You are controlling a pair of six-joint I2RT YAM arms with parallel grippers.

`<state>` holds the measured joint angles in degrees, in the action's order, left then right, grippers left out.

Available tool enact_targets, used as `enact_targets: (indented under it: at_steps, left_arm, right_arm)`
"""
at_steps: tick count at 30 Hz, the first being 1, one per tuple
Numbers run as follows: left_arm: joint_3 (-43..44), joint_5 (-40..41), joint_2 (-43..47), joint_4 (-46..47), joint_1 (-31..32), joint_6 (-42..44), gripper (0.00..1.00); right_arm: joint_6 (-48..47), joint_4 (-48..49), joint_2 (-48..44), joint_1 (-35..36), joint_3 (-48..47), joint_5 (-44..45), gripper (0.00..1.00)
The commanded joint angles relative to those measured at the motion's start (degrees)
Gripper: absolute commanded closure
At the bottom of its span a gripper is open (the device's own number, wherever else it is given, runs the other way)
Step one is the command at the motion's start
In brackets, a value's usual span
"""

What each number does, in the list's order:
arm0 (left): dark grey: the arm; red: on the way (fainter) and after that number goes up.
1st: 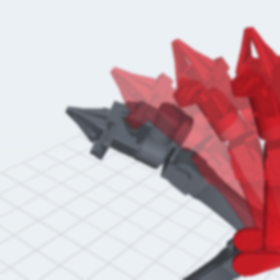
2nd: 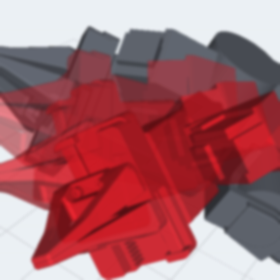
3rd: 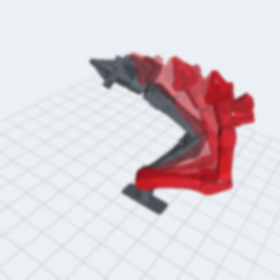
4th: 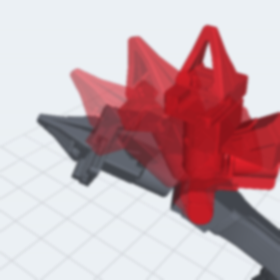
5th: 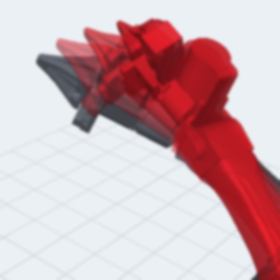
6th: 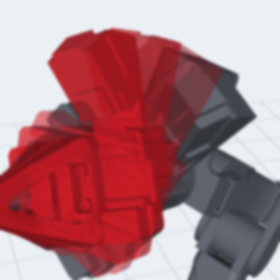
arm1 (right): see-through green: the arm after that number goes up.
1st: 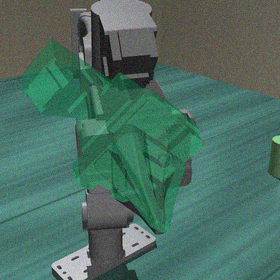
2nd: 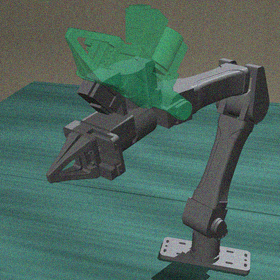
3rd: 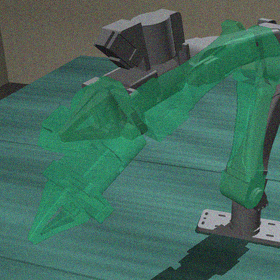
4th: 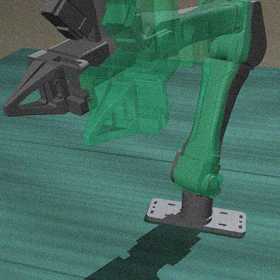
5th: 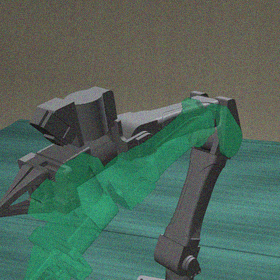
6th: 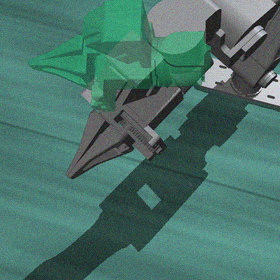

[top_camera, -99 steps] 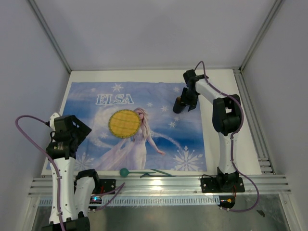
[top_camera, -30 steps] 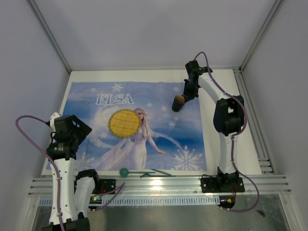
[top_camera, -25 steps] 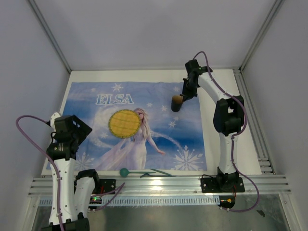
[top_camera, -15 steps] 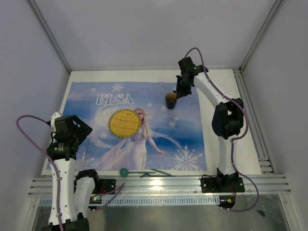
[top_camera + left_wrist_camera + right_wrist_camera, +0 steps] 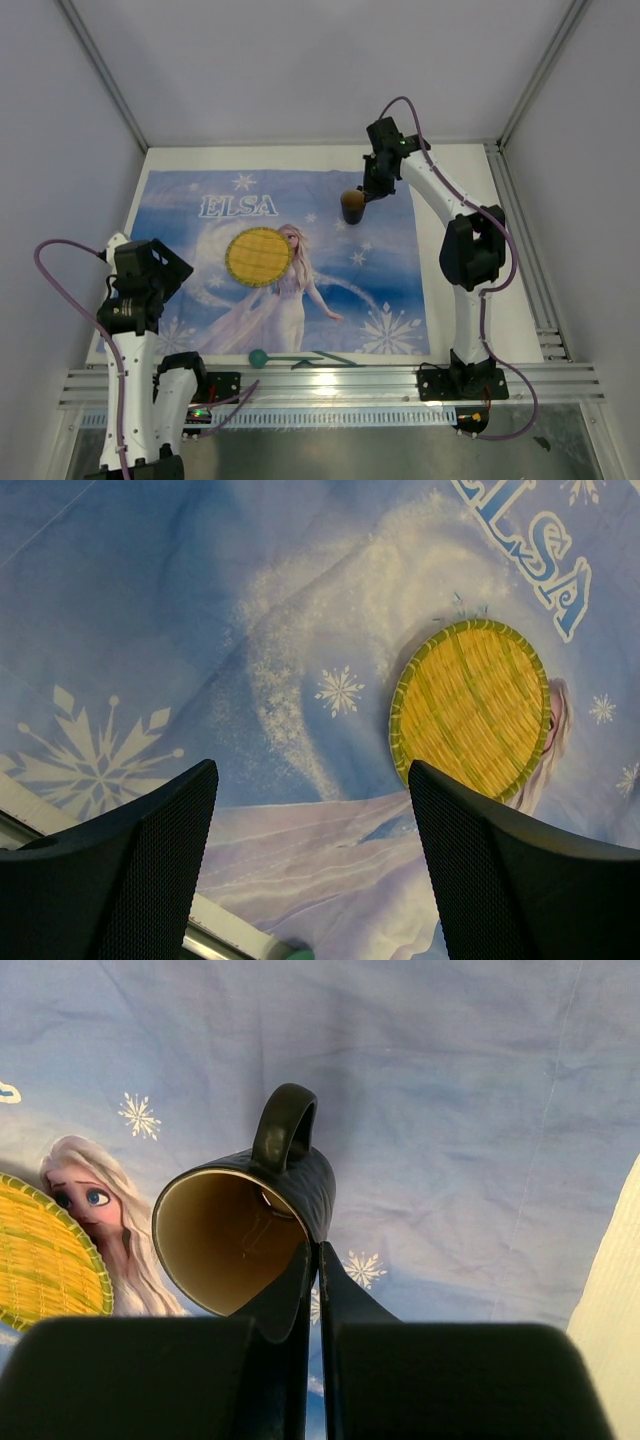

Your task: Set the dinner table for one person

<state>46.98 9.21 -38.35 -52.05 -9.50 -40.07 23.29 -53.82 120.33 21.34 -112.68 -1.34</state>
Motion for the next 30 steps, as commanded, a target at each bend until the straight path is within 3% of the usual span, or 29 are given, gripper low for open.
enact_targets:
  at_steps: [1, 30]
  left_arm:
    - [-0.14, 0.72, 1.17, 1.78, 0.62, -0.35, 0.2]
    - [0.22, 2.21, 1.87, 0.99, 0.8, -0.71, 0.19]
  right_arm:
    - [0.53, 2.49, -2.39, 0.1, -0.78, 0.47, 0.97]
    - [1.67, 5.66, 3.86, 0.72, 3.0, -0.85, 0.97]
